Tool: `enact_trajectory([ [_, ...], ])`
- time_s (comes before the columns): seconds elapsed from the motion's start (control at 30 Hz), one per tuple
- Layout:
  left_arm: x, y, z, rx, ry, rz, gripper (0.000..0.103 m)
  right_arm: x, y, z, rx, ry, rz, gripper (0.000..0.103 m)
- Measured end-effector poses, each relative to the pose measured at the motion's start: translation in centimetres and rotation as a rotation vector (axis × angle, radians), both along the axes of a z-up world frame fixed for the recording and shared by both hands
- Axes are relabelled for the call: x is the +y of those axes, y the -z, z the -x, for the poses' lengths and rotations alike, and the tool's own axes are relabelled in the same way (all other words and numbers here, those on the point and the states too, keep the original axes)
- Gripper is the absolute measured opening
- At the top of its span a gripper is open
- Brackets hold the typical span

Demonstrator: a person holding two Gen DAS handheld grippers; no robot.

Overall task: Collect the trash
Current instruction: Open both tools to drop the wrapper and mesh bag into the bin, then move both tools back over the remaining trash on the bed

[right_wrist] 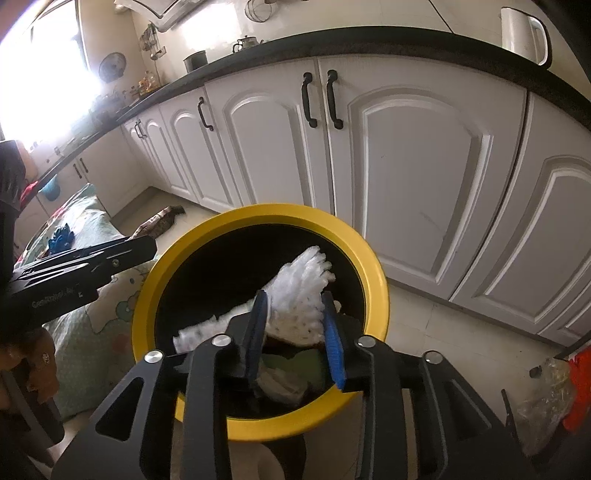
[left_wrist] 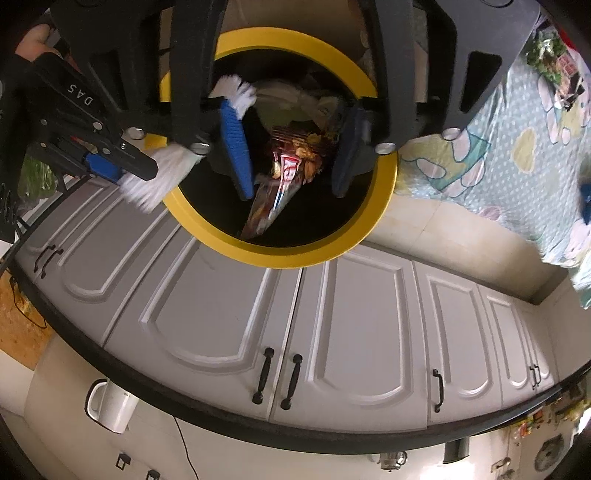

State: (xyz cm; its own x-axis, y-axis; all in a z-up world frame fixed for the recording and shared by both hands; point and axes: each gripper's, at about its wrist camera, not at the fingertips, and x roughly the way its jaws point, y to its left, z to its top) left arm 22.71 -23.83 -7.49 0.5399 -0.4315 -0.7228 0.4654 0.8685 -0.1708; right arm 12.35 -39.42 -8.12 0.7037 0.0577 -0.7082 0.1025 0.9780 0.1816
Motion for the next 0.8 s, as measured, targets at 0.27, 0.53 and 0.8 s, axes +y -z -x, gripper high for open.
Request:
enact_trajectory([
  [0.27, 1.1, -0.9, 0.3, -0.016, -0.035, 0.012, 0.070, -0.4, -0.8, 0.3, -0.024, 0.031, -0.004, 0.053],
  [0.53, 3.3, -2.2, 0.9, -0.051, -0.098, 0.017, 0.093, -0.3, -2.1, 1.0, -0.069, 0.052, 0.000, 0.077],
  [0.8, 5.6, -3.8, 2.0, -0.096, -0.156, 0.012, 0.093, 0.5, -3.7, 1.3, -0.111, 0.038, 0.003, 0.081],
])
